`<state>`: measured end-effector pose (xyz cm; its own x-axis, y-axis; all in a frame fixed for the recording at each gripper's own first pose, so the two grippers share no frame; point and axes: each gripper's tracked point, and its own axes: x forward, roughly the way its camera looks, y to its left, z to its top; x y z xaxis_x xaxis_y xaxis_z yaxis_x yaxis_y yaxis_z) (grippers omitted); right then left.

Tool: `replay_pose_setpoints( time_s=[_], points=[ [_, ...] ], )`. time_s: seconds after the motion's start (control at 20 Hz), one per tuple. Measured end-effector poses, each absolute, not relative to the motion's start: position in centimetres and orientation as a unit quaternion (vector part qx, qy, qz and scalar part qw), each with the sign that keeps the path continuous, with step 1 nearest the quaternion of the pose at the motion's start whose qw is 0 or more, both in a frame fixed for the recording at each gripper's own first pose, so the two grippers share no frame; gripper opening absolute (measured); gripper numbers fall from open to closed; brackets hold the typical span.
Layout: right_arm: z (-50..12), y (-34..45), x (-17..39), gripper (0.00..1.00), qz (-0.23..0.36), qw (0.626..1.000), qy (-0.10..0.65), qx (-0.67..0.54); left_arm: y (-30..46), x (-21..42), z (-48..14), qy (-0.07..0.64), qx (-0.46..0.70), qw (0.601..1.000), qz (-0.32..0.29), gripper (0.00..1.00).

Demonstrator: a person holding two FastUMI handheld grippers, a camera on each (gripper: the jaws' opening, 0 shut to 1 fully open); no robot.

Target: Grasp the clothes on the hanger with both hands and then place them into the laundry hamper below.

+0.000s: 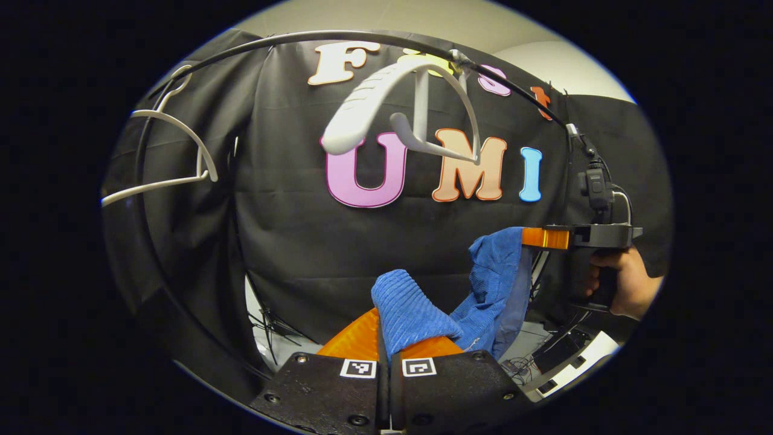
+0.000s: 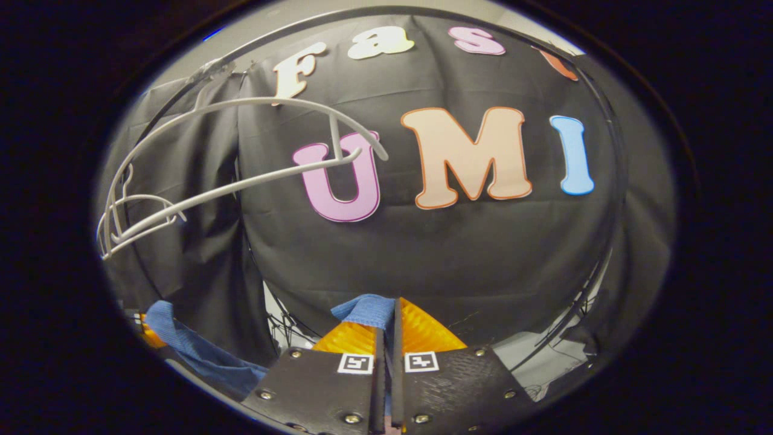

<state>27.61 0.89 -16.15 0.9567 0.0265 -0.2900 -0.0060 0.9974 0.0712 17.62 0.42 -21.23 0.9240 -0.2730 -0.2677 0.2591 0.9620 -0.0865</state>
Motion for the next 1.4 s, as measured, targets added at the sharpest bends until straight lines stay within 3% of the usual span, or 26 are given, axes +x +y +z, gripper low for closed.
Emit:
replay_pose_setpoints(
  time_s=[0.35,0.8,1.15,1.4],
  points=[
    [-15.5,1.0,23.1,0.05,-0.003,0.986,0.164,0.040,-2.9,17.5,-21.1,0.139,-0.037,0.972,-0.186,0.01],
    [-13.8,5.1,19.0,0.05,0.031,0.984,0.172,0.043,-10.1,16.8,-17.8,0.109,-0.035,0.959,-0.259,0.02],
    [-11.6,5.3,18.7,0.05,0.037,0.985,0.151,0.074,-14.1,17.4,-13.4,0.079,-0.036,0.950,-0.299,0.05],
    [-7.4,4.8,19.3,0.02,0.046,0.990,0.111,0.070,-16.2,17.3,-9.2,0.036,-0.011,0.949,-0.314,0.01]
  ],
)
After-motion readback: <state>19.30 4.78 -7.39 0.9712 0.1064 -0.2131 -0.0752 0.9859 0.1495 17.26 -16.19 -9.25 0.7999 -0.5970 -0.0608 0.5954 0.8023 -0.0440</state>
